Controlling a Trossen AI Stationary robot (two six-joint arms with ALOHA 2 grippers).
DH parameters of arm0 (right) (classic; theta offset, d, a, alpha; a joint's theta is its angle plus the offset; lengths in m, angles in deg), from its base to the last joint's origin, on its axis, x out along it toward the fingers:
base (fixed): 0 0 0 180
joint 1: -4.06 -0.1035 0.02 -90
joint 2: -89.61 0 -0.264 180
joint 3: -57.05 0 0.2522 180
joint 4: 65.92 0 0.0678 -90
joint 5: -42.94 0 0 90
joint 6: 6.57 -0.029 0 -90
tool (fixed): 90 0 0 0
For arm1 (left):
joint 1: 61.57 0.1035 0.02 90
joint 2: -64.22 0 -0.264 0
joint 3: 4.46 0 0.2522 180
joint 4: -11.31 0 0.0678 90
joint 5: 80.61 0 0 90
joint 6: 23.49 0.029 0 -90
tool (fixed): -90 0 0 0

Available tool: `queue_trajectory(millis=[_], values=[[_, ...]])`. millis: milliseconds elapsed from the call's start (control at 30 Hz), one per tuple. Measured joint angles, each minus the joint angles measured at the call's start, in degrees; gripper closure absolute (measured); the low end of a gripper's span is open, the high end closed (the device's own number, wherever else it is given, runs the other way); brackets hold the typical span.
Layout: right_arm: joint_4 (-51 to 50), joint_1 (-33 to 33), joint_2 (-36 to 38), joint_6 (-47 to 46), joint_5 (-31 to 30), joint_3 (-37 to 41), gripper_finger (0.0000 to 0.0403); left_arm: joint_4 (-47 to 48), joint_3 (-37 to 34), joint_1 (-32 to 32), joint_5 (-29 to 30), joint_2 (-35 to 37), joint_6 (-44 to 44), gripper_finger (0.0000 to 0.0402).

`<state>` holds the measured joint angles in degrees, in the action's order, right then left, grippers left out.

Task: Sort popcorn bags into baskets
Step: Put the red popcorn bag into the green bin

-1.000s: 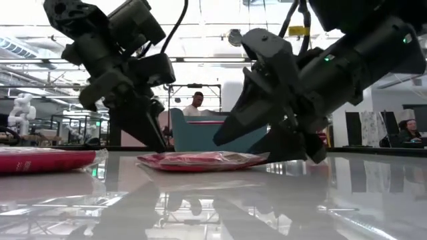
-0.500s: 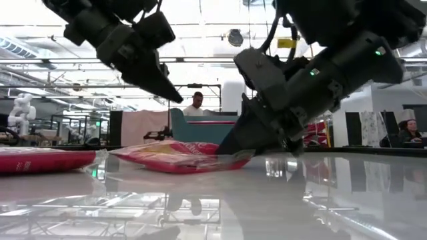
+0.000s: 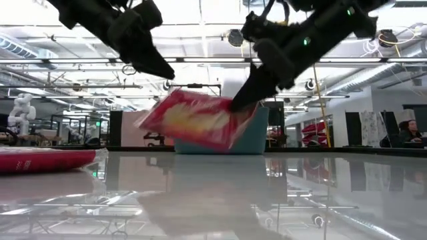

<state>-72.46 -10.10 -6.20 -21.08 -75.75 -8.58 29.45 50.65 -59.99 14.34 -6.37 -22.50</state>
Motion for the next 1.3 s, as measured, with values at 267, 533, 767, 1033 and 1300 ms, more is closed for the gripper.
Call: queue_trajectory(millis=[267,533,767,1033,1300], values=[[-8.6,8.3,16.0,14.7,0.1,0.0,0.0402,5.7,0.0,-0.7,5.2,6.9,-0.7,0.0249],[-9.1,19.0,23.0,38.0,1.9,-3.3,0.0402,7.0,-2.0,-3.3,7.2,6.4,-2.2,0.0277],[-15.6,30.8,19.9,47.9,14.4,-12.4,0.0402,0.6,-9.8,-4.0,7.5,6.5,-5.7,0.0282],[-20.0,38.8,13.4,58.9,23.4,-23.1,0.0402,-11.5,-17.4,-5.7,7.2,6.5,-7.7,0.0283],[-20.3,46.2,7.0,57.3,36.7,-26.9,0.0402,-13.1,-18.8,-8.0,7.1,6.5,-9.0,0.0283]])
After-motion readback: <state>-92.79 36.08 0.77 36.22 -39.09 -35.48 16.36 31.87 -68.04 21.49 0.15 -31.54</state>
